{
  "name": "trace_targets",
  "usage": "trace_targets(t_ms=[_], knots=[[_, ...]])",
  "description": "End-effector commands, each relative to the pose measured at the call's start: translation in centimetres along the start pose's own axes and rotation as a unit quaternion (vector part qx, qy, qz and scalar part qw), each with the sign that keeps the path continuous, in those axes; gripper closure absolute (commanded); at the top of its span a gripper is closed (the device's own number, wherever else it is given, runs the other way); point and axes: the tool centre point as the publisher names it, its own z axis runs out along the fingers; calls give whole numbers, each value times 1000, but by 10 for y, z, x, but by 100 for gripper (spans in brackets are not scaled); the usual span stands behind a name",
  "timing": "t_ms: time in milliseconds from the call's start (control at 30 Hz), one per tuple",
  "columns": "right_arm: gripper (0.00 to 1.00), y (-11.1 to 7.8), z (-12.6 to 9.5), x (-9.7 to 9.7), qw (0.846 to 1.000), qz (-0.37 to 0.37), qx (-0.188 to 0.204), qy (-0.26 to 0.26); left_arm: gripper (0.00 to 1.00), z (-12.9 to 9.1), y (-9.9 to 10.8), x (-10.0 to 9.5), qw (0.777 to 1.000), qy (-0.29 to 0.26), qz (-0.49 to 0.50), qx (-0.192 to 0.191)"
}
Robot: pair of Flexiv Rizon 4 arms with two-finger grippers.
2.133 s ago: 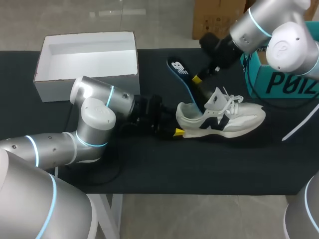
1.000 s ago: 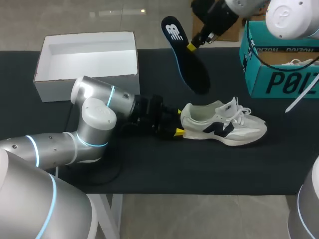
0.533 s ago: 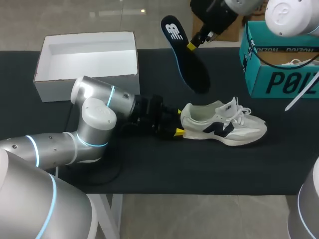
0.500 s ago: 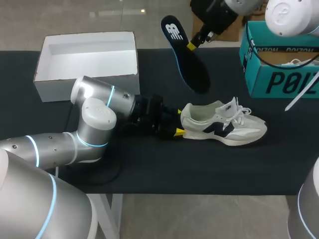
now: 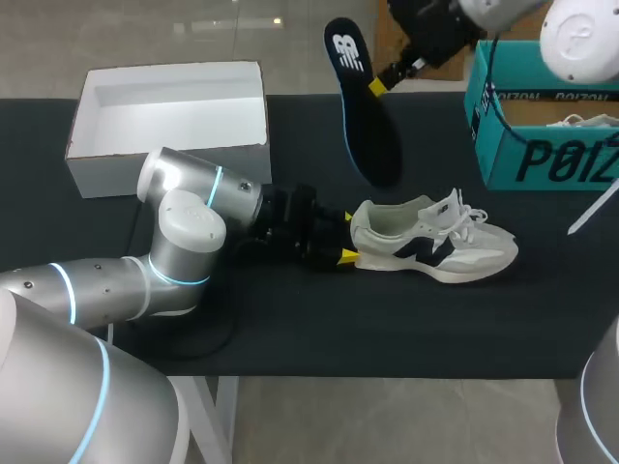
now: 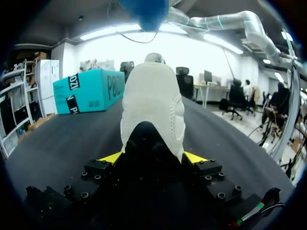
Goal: Take the shoe out of the shoebox, open the shoe tongue, remove and reinsert the insole, then place the shoe into the shoebox
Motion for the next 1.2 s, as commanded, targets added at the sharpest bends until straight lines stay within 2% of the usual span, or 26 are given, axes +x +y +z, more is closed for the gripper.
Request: trace_targets(t_ms=[33,267,333,867,1033,1200], knots=[[100,-15,-28,17,999,17,-20,-22,100,1,4,0,1000,1,0,-3],[100,-15,-57,36,996,65,-19,-51,100,1,4,0,1000,1,0,-3],[100,-14,-62,41,997,51,-37,-47,100,1,4,0,1000,1,0,-3],[100,-13,-66,45,996,68,-28,-52,100,1,4,0,1000,1,0,-3],[100,-17,-87,63,994,84,-16,-65,100,1,4,0,1000,1,0,-3],[100,-22,-112,93,995,76,-20,-67,100,1,4,0,1000,1,0,-3]])
